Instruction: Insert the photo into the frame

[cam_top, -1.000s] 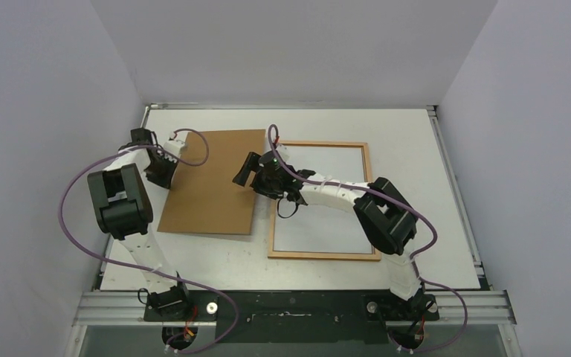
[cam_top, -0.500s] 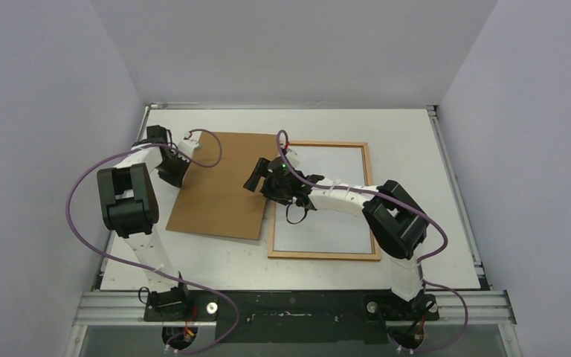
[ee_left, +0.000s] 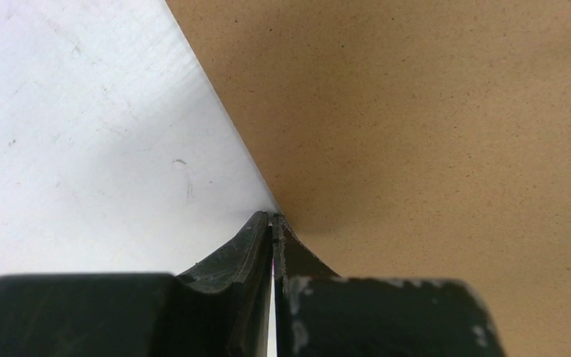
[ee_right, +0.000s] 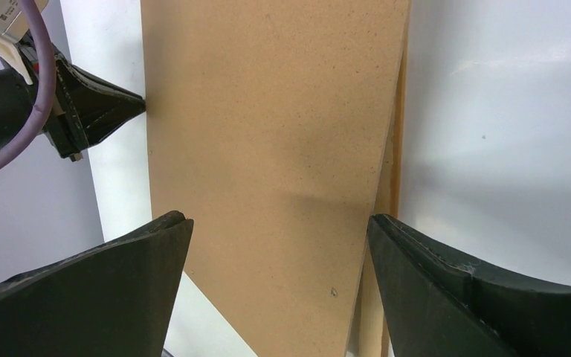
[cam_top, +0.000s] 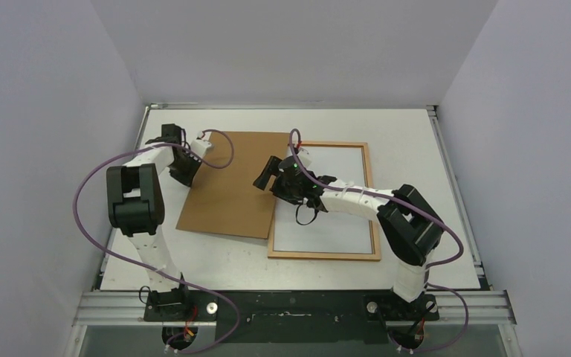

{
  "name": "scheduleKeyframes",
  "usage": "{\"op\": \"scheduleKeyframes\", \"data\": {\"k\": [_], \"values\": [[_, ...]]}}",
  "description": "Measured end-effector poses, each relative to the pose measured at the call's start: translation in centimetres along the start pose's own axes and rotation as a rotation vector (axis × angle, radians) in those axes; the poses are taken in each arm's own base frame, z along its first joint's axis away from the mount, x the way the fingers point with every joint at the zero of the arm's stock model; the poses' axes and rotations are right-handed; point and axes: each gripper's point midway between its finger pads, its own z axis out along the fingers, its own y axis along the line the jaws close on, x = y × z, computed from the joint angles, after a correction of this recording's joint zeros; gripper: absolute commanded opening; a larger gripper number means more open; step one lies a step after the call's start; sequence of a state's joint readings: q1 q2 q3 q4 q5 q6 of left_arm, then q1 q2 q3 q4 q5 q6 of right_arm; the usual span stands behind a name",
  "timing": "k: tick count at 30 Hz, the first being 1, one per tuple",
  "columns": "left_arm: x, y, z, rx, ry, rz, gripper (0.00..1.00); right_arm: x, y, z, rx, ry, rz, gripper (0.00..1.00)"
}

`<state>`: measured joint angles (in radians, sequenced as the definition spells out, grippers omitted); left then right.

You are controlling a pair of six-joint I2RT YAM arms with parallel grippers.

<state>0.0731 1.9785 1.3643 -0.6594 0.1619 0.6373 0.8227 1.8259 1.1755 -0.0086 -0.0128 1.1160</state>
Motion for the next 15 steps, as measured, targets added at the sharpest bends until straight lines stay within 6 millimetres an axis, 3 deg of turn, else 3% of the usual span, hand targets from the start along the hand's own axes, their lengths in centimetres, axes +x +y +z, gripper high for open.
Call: {"op": "scheduleKeyframes", "data": {"k": [8, 15], "values": [[-0.9, -1.4, 0.2, 0.011, 0.003, 0.032, 0.03, -0.2, -2.3, -0.2, 0.040, -0.002, 0.013, 0.90], [-1.0, -1.6, 0.3, 0.013, 0.003, 0.031, 0.03, 0.0, -2.8, -0.2, 0.047, 0.006, 0.010, 0.90]]}}
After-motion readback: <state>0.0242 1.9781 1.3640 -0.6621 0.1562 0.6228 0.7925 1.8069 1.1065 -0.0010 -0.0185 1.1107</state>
